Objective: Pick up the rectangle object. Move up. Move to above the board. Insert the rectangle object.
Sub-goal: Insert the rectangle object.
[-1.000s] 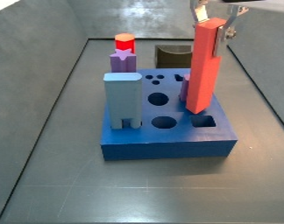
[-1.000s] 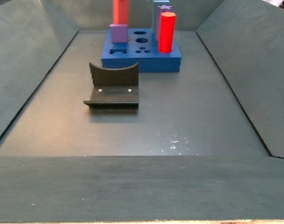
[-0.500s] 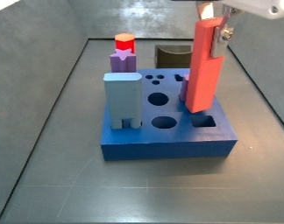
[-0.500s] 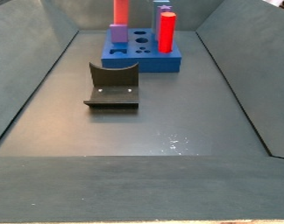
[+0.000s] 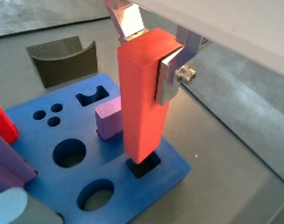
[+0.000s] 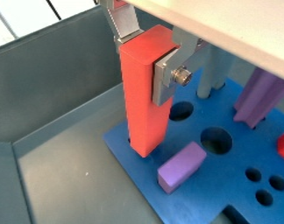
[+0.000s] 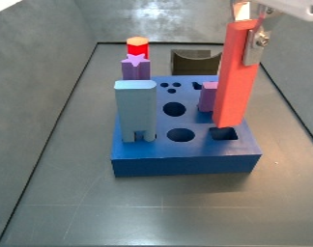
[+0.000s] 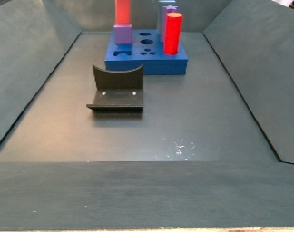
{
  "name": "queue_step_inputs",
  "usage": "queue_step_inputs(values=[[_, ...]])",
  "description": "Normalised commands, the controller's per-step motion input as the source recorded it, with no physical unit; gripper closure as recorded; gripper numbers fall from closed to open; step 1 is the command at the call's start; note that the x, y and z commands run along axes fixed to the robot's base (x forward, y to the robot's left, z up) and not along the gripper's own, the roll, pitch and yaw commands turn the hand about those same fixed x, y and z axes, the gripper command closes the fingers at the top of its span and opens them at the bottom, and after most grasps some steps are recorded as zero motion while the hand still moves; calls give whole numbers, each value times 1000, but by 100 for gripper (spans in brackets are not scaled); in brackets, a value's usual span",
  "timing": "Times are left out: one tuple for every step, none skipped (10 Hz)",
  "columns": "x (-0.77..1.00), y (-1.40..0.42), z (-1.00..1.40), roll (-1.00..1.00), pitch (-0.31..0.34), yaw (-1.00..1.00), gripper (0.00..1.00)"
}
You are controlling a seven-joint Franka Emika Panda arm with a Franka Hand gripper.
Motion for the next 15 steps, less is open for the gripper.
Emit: queue_step_inputs(values=[[20,-140,3,144,200,14,100],[77,-57,0,161,253,0,100],[83,-74,-29,96,180,-234,100],[189,-106,-46,123,151,-531,100],[97,-100,0,36,57,-686,100],[97,0,9,0,0,-406,100],[23,-29,0,0,29,-389,100],[0,-34,0,0,0,-54,100],[0,-103,-160,76,19,0,100],[0,-243,-251,201,0,0,100],[-77,-129,-226,224,0,80,100],[-111,-86,-200,219,0,117,100],[-94,0,-146,169,0,100,100],[-80,0,-117,110,0,57,100],[-60,0,-140,99,0,34,100]])
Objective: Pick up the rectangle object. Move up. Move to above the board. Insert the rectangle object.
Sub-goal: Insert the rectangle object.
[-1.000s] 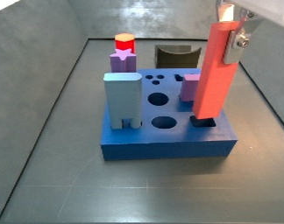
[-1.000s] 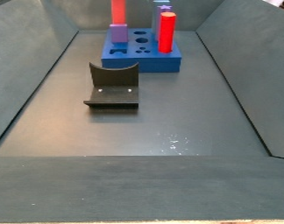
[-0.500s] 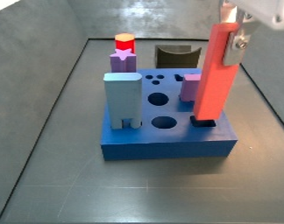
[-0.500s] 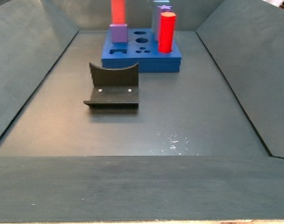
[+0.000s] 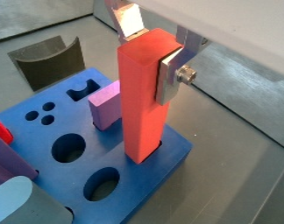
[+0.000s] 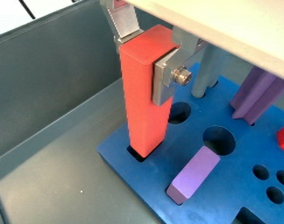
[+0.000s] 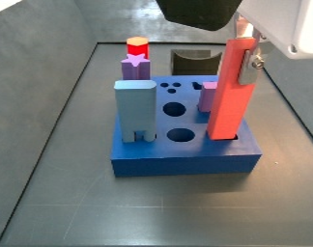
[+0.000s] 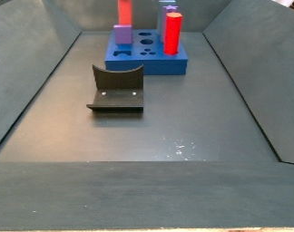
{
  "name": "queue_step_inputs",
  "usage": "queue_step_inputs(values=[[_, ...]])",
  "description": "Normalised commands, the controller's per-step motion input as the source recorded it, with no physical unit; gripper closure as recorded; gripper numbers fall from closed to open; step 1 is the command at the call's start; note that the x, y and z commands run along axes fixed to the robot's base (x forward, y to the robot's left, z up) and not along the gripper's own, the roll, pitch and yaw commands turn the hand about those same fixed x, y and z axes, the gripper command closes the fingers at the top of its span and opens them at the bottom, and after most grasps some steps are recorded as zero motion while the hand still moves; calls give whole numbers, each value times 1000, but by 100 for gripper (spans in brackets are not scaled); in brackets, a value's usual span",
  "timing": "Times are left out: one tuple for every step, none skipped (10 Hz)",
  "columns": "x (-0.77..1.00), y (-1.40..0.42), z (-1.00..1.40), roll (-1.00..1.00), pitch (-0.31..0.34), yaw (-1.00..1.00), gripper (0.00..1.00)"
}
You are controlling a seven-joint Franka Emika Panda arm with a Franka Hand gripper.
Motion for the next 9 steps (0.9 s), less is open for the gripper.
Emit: queue_step_inputs(values=[[0,-3,-186,69,0,3,100],[120,0,-171,44,0,0,100],[180,0,-137,37,0,0,100],[289,0,-120,47,50,0,100],[446,0,-131,30,44,0,100],[440,0,-140,27,24,0,100],[337,0,-209,40,7,0,100],[203,-26,-437,136,14,0,100],[171,-66,-623,190,20,0,100]])
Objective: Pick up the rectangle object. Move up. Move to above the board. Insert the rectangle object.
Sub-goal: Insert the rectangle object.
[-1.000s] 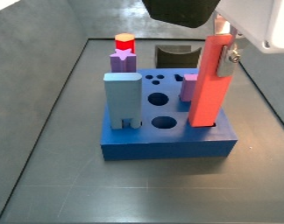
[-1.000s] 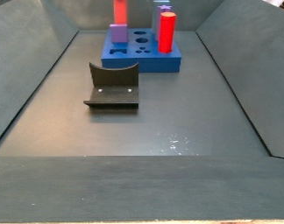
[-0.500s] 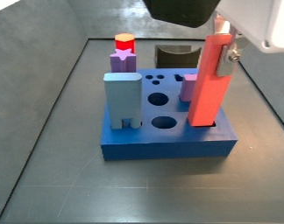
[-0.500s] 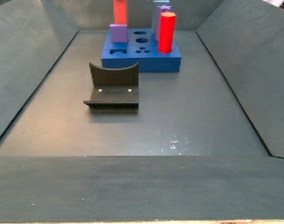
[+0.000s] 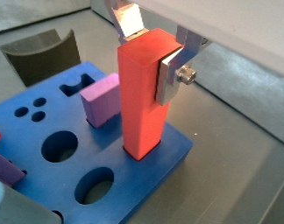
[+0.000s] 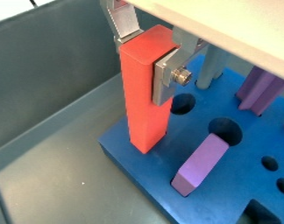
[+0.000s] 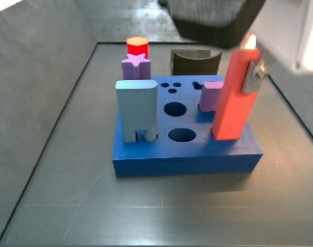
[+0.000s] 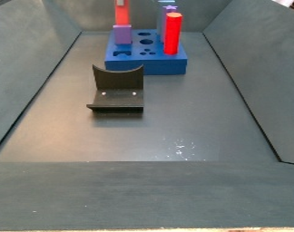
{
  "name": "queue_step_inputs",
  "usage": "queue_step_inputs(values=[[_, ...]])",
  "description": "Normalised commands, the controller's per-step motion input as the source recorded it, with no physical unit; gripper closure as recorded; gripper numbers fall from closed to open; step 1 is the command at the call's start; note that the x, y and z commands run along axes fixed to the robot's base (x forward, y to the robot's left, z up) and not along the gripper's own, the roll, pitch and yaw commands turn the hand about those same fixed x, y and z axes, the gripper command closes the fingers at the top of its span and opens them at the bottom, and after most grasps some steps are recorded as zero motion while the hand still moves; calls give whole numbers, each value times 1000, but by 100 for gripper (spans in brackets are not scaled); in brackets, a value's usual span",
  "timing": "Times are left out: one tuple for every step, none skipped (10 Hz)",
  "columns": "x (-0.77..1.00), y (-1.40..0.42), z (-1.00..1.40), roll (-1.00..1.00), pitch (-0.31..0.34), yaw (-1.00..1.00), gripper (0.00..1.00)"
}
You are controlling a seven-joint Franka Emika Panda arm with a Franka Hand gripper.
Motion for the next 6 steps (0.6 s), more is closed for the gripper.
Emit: queue_step_inputs(values=[[203,-66,-646,190,17,0,100],[209,-60,-683,181,10,0,100],[226,0,-649,117,0,0,100],[189,0,-394,4,0,0,100],[0,51,-111,-34,-16,0,100],[0,-20,0,23,14,0,100]])
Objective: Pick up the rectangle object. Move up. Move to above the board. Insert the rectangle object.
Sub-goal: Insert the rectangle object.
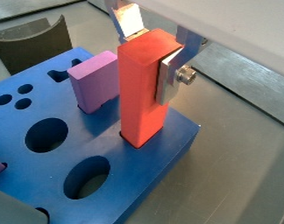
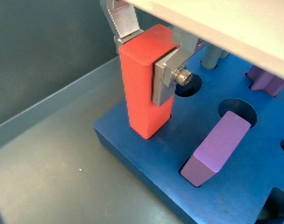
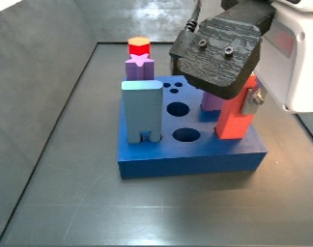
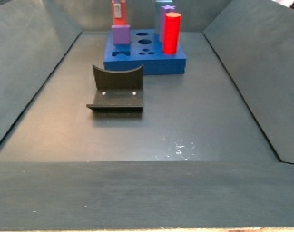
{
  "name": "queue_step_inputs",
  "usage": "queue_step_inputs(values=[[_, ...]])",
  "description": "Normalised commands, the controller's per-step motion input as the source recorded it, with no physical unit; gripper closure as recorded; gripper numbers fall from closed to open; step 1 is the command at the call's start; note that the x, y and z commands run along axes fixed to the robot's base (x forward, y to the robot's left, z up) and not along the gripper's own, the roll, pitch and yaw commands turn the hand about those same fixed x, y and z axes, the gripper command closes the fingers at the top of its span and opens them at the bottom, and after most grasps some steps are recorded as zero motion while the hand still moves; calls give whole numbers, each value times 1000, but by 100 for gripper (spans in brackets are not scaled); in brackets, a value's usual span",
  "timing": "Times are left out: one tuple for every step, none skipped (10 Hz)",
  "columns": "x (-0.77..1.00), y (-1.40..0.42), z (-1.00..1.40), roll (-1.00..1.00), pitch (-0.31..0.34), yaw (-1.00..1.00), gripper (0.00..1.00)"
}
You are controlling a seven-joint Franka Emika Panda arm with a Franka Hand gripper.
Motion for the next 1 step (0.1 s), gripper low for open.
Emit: queue_step_inputs(values=[[0,0,0,0,0,0,100]])
